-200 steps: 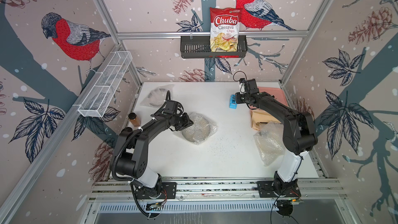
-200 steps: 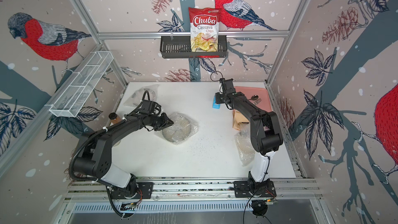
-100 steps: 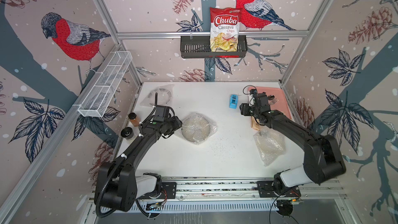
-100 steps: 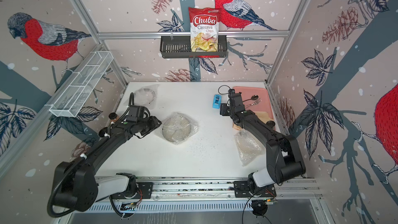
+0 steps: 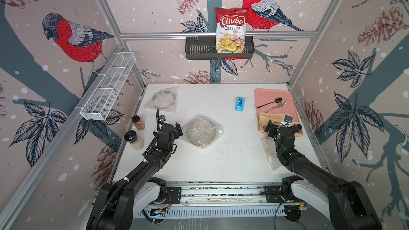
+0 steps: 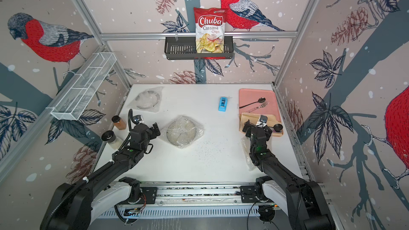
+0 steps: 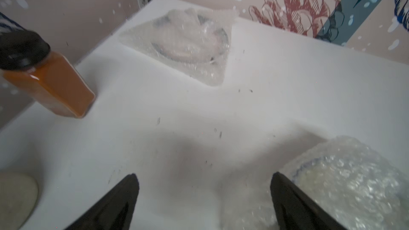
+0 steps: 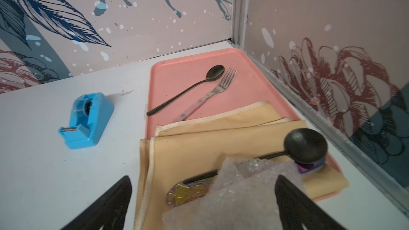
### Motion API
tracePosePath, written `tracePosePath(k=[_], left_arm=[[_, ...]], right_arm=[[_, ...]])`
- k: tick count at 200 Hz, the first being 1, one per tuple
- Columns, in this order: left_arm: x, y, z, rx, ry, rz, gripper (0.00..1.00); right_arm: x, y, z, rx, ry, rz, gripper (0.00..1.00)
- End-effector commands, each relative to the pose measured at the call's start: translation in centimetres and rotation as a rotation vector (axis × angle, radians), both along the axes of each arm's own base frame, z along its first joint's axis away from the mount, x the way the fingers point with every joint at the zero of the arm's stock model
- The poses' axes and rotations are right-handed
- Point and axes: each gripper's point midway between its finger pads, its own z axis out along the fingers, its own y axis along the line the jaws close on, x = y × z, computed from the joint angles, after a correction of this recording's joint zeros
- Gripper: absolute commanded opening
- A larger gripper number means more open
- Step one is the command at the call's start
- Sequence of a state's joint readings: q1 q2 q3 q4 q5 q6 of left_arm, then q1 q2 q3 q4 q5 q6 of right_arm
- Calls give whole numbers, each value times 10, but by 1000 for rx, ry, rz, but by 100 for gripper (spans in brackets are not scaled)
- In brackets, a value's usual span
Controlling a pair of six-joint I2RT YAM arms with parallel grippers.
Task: Wrap dinner plates in bubble wrap
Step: Reset both arms
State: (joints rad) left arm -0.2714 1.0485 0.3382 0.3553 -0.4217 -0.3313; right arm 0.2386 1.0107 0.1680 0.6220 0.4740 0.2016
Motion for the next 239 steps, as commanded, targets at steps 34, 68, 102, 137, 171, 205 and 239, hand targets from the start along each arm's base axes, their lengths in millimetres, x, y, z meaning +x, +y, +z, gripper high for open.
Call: tracePosePath(k=[34, 68, 102, 137, 171, 205, 239], left_arm=[[24, 13, 58, 130, -272, 66, 96], [7, 22, 37, 150, -180, 73, 96], [-3, 54, 22, 82, -229, 159, 96], [6, 55, 29, 171, -310, 146, 96], [34, 38, 6, 254, -288, 22, 97], [46, 51, -5, 182, -214, 43, 98], [46, 52, -5, 170, -206, 53, 98]], right_arm=[[4, -17, 36, -21, -262, -53, 100], [17, -9, 31, -39, -209, -14, 100], [26, -16, 31, -47, -193, -43, 99], [25, -17, 33, -89, -225, -24, 99], [17, -21, 23, -44, -285, 55, 100], [54, -32, 0, 8, -144, 27, 100], [55, -27, -1, -31, -122, 15, 100]])
